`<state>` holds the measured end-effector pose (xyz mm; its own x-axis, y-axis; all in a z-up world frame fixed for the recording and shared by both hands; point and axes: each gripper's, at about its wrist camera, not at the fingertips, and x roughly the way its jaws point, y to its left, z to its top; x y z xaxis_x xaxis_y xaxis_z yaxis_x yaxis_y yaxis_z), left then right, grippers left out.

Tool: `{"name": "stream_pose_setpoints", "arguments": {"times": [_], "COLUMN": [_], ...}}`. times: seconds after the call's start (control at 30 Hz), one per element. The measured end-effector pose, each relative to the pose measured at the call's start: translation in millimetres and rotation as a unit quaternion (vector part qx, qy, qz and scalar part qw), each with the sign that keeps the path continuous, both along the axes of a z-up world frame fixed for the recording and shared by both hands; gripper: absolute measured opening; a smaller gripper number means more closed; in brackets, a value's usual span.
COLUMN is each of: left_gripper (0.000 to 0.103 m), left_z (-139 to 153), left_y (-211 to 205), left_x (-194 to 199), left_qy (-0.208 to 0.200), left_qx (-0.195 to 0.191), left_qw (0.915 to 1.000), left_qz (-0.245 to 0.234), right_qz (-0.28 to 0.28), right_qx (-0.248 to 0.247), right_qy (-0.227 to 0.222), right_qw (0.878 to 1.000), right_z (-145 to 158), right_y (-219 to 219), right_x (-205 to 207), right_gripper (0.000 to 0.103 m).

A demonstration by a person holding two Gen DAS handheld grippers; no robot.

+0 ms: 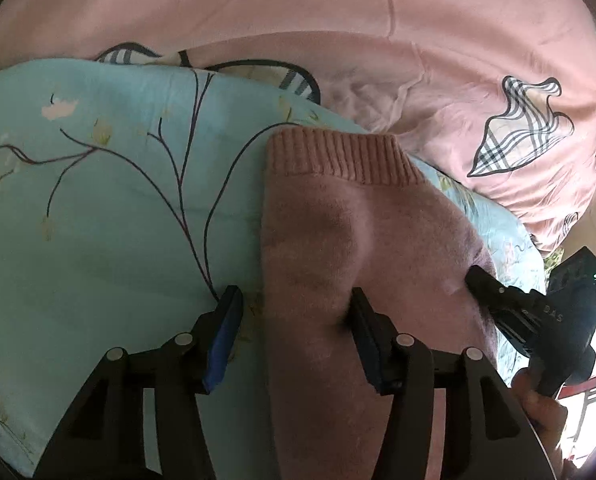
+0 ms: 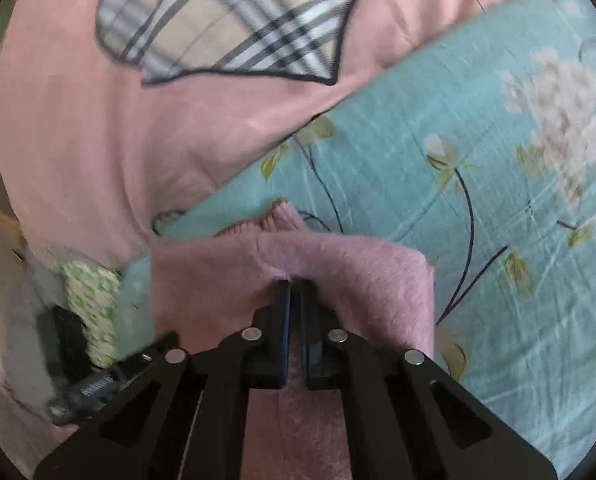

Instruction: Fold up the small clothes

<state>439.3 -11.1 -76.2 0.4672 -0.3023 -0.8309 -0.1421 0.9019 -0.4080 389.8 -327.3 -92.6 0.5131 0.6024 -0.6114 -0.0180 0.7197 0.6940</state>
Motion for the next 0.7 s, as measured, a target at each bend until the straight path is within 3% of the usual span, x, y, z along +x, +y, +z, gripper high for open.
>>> {"name": "stream_pose_setpoints", "arguments": {"times": [0.23, 0.37, 0.5, 0.6, 0.7], "left_gripper": [0.054, 0.054, 0.059, 0.059, 0.063], "left_z": [21, 21, 16, 4, -13], "left_y": [5, 1, -16, -30, -36], "left_x": [-59, -113, -154, -172, -173], "left_qy": [-0.003, 0.008, 0.022, 0.042, 0.066], "left_qx": [-0.041, -0.078, -0.112, -0.106, -0.072], "left_qw": [0.9989, 0.9962, 0.9918, 0.9916, 0.9924], "left_qz": [-0.023, -0.038, -0.058, -0.061, -0.073], "right_qz": [0.014, 0.016, 0.011, 0.011, -0.006], "right_qx": [0.010, -0.001, 0.020, 0.005, -0.028], "right_qy": [-0.035, -0.033, -0.026, -0.007, 0.020], "right_qw": [0.999, 0.999, 0.999, 1.000, 0.999], "right_z": [39, 46, 43, 36, 21], "right_y": [-18, -35, -37, -35, -35], "right_x": [-58, -123, -169, -192, -202], "right_gripper": [0.011, 0.025, 0.026, 0.026, 0.026]}}
